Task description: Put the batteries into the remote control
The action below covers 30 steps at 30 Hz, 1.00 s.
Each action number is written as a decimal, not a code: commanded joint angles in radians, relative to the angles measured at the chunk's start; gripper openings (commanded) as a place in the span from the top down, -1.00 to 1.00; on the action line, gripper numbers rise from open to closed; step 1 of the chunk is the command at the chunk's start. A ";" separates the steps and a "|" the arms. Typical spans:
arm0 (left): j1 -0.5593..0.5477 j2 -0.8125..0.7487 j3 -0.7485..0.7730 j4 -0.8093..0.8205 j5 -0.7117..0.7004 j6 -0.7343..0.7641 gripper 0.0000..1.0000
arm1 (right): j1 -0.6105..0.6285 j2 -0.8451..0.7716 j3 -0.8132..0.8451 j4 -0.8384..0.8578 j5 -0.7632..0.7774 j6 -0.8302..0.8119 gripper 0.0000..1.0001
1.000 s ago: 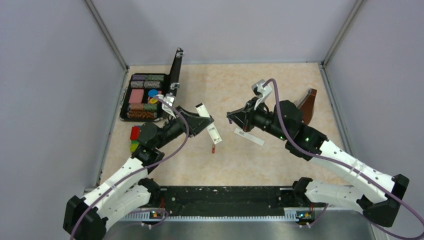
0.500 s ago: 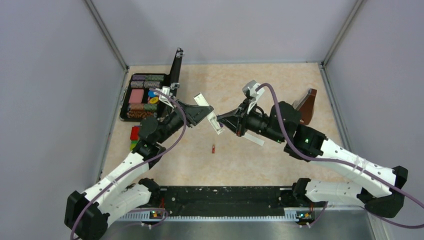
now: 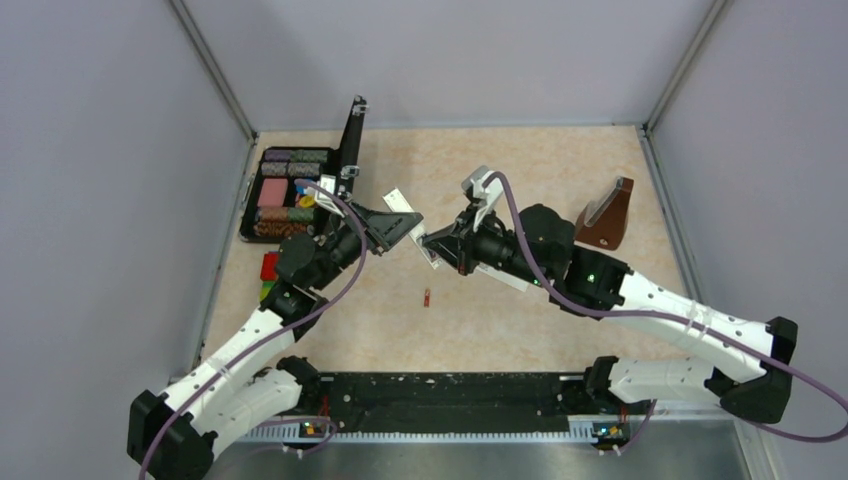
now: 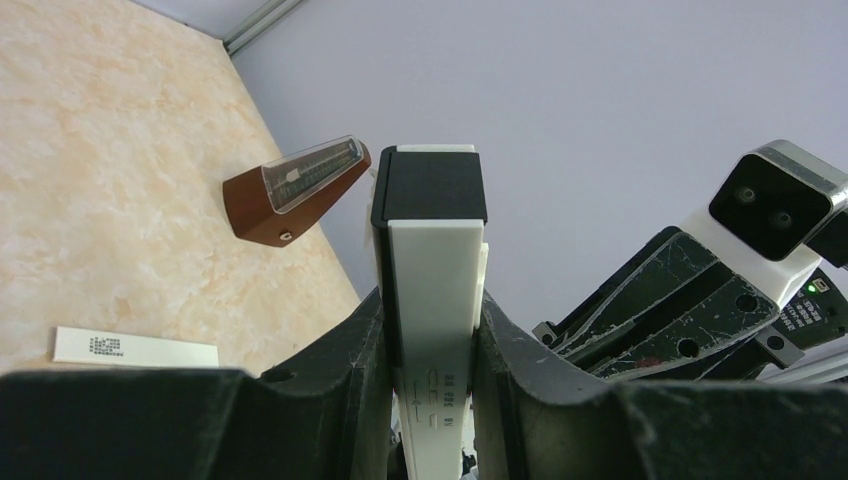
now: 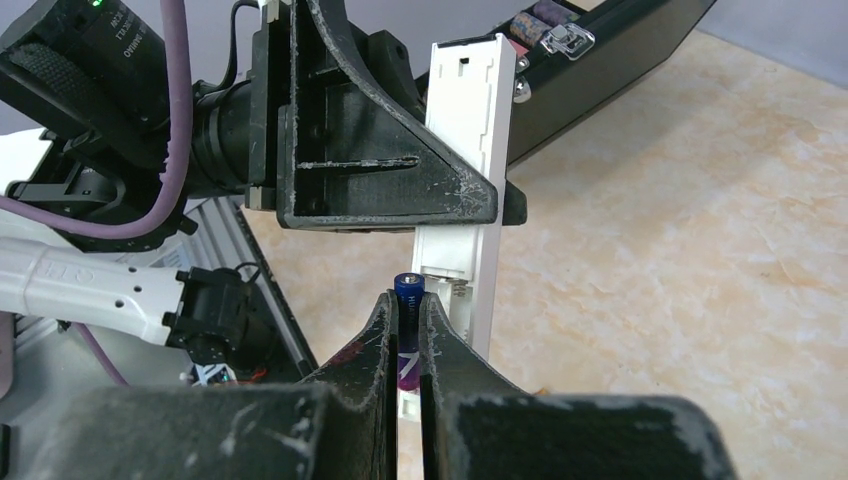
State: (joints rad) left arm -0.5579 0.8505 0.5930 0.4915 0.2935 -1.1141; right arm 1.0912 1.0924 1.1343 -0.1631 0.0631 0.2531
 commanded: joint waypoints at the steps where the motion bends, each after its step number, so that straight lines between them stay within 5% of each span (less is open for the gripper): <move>1: 0.001 -0.024 0.029 0.042 -0.007 -0.023 1.00 | 0.016 0.012 0.041 0.068 0.020 -0.015 1.00; 30: 0.001 0.000 0.008 0.107 0.012 -0.093 1.00 | 0.016 0.040 0.024 -0.041 0.006 -0.014 1.00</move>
State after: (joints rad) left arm -0.5579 0.8513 0.5926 0.4919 0.2985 -1.1763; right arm 1.0912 1.1259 1.1328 -0.1581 0.0662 0.2367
